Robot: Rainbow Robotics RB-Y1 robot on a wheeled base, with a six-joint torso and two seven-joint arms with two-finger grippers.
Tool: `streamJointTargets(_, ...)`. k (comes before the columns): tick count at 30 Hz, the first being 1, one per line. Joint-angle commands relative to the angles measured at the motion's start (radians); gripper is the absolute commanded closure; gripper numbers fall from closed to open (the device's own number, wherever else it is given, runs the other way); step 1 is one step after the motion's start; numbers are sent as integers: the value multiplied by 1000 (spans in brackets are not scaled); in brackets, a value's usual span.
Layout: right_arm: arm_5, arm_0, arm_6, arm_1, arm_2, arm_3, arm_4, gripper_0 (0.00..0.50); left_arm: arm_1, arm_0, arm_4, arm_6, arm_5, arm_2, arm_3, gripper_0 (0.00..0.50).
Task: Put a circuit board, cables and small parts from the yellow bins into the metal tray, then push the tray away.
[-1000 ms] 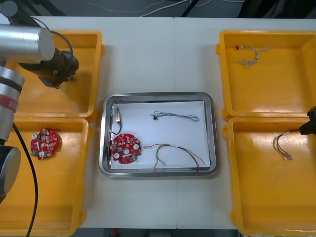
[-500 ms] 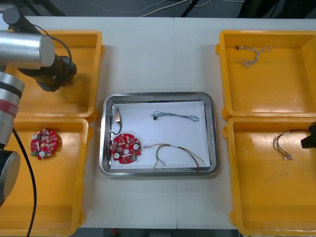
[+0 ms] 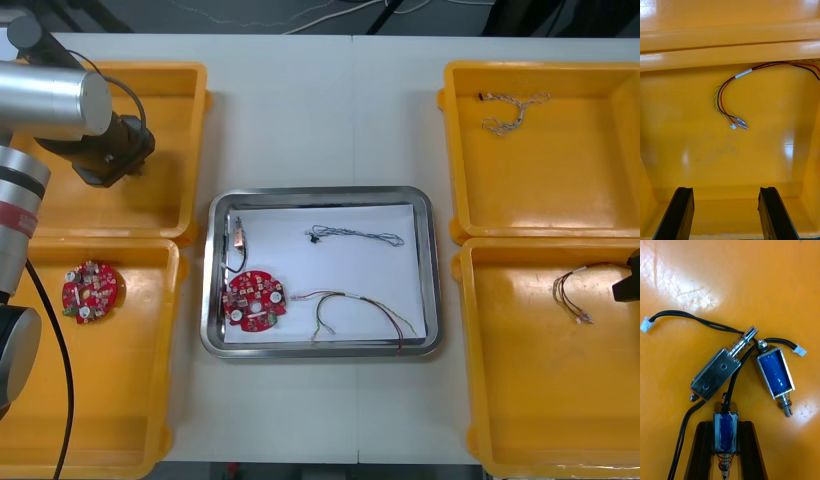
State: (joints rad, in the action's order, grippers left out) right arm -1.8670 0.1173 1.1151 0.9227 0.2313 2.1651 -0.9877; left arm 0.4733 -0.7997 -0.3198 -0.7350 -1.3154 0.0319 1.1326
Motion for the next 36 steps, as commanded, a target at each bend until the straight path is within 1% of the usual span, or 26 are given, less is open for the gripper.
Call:
streamJointTargets(1,5,-15,-20,8,33,27,9,0,4,19,-5,-27,-119,-9,108,500)
streamJointTargets(4,5,-15,-20,8,33,27,9,0,15,19,-19,-30,-193,-3,162,500)
streamJointTargets(9,5,-15,-20,8,33,27,9,0,31,17,-39,-34,-282,13,226,500)
streamJointTargets(20,5,-15,-20,8,33,27,9,0,71,19,-79,-44,-443,51,380,500)
streamJointTargets(30,5,-15,-20,8,33,27,9,0,91,19,-107,-49,-522,57,458,500)
streamJointTargets(36,5,-15,-20,8,33,27,9,0,104,17,-116,-66,-579,66,532,500)
